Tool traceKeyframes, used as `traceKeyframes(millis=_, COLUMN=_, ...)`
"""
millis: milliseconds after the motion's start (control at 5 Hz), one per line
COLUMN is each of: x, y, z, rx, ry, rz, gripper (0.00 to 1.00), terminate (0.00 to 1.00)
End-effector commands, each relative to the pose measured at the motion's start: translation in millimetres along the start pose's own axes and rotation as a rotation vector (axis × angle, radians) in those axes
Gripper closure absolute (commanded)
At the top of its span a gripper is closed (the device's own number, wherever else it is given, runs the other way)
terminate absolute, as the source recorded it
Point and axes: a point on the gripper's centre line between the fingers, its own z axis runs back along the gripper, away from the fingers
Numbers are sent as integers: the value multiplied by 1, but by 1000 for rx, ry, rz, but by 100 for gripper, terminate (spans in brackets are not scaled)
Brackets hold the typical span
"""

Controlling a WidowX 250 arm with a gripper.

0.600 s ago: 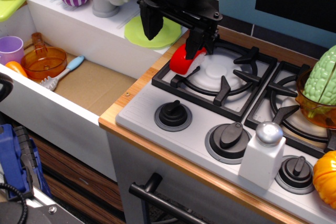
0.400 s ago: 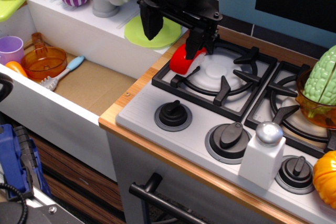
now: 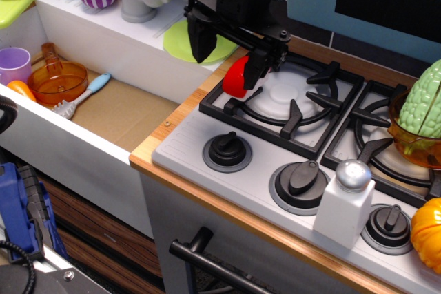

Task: Put sushi on plate

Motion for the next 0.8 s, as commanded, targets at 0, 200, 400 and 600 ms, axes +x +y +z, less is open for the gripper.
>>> traceKeyframes(millis=0, x=17, y=7, z=5, rx=-1, ry=-54, rz=-6, gripper=0, terminate=0)
traceKeyframes(millis=200, x=26, y=10, z=0, rx=-18, ry=-58, rz=-22, gripper=0, terminate=0)
traceKeyframes(millis=400, x=30, y=9, z=-8, rx=-26, ry=-83, rz=-24, gripper=0, terminate=0)
traceKeyframes(millis=600, x=30, y=9, z=-19, rx=-32, ry=-114, rz=-29, gripper=0, terminate=0)
